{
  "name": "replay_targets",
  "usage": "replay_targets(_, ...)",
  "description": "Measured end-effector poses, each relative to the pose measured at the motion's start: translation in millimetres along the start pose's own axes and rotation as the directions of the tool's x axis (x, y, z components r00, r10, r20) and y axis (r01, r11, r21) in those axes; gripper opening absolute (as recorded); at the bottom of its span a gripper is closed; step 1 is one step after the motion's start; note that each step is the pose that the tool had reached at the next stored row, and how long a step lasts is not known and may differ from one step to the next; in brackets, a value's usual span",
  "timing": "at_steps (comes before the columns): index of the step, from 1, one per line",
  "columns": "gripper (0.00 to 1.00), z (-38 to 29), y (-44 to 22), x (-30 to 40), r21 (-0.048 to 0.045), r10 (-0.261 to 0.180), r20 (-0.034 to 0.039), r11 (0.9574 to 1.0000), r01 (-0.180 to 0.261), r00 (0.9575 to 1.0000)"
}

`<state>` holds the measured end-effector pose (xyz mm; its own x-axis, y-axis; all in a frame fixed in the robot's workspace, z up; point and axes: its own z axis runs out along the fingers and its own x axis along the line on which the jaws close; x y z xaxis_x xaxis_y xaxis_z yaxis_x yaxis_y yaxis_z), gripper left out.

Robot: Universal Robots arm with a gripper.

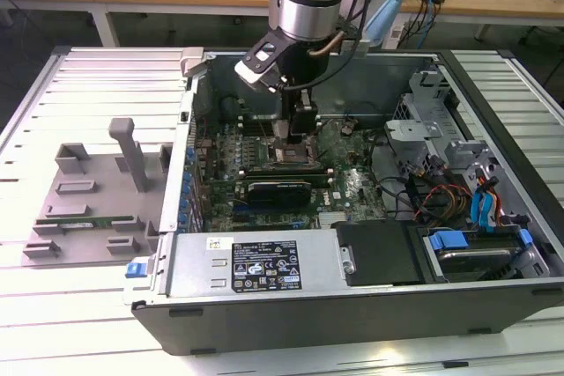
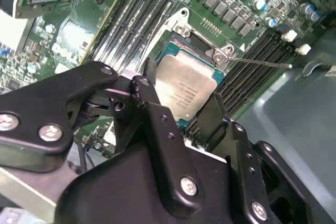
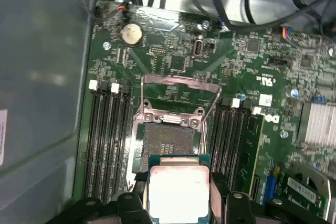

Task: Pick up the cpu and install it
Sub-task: 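Place the cpu into insertion slot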

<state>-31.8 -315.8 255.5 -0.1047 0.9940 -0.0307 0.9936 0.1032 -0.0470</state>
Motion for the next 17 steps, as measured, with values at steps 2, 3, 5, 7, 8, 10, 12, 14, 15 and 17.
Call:
replay_targets(2, 0.55, 0.1, 0.0, 0.0, 0.0022, 0.066, -0.003, 0.9978, -0.066, 0.9978)
replay_targets(3, 0.55, 0.1, 0.0, 0.0, 0.0022, 0.066, -0.0031, 0.9978, -0.066, 0.9978)
replay_targets(5, 0.55, 0.1, 0.0, 0.0, 0.0022, 0.067, -0.0031, 0.9977, -0.067, 0.9977)
replay_targets(7, 0.55, 0.9, 0.3, 0.0, 0.0021, 0.067, -0.0032, 0.9977, -0.067, 0.9977)
replay_targets(8, 0.55, 2.0, 0.6, 0.0, 0.0022, 0.067, -0.003, 0.9977, -0.067, 0.9977)
replay_targets(10, 0.55, 5.8, 0.9, 0.1, 0.0022, 0.067, -0.003, 0.9977, -0.067, 0.9977)
replay_targets(12, 0.55, 9.5, 1.1, 0.2, 0.0021, 0.067, -0.0031, 0.9977, -0.067, 0.9977)
replay_targets(14, 0.55, 12.0, 1.3, 0.3, 0.0022, 0.067, -0.003, 0.9977, -0.067, 0.9977)
replay_targets(15, 0.55, 14.2, 1.4, 0.4, 0.0022, 0.067, -0.003, 0.9977, -0.067, 0.9977)
replay_targets(17, 0.55, 19.0, 1.6, 0.5, 0.0022, 0.067, -0.003, 0.9977, -0.067, 0.9977)
